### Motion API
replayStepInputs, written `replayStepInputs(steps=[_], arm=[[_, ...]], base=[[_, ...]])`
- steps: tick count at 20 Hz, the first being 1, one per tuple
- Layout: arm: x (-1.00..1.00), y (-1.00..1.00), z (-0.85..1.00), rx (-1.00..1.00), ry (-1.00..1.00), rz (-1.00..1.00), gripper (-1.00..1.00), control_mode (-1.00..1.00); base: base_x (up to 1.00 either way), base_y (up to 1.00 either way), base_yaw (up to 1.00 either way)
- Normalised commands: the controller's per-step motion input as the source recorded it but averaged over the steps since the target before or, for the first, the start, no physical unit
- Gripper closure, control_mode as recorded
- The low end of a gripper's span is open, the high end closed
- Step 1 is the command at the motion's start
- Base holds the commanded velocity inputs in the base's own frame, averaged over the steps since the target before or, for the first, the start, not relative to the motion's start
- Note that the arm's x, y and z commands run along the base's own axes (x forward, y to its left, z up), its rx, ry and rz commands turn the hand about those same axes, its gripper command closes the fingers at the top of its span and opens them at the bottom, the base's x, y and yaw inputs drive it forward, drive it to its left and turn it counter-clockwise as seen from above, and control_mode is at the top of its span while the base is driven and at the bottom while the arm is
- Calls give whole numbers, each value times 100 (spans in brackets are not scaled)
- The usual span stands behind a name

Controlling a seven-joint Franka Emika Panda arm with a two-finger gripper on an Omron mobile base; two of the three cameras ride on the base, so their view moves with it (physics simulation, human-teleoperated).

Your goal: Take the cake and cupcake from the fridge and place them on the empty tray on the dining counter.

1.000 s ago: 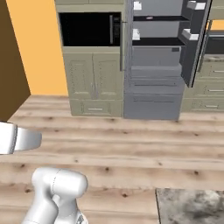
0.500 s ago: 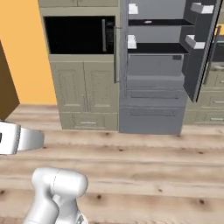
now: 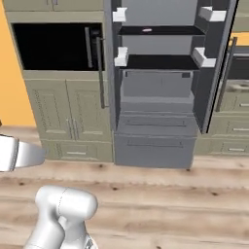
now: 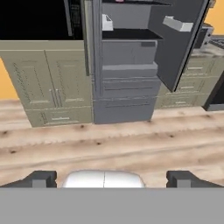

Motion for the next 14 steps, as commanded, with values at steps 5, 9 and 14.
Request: replayStepInputs(steps=[5, 9, 14], arm=[[0, 0, 0, 0, 0, 0, -100, 100], [0, 0, 0, 0, 0, 0, -100, 100], [0, 0, 0, 0, 0, 0, -100, 100]], base=[[98, -90, 40], [88, -90, 42], [100, -100, 2]])
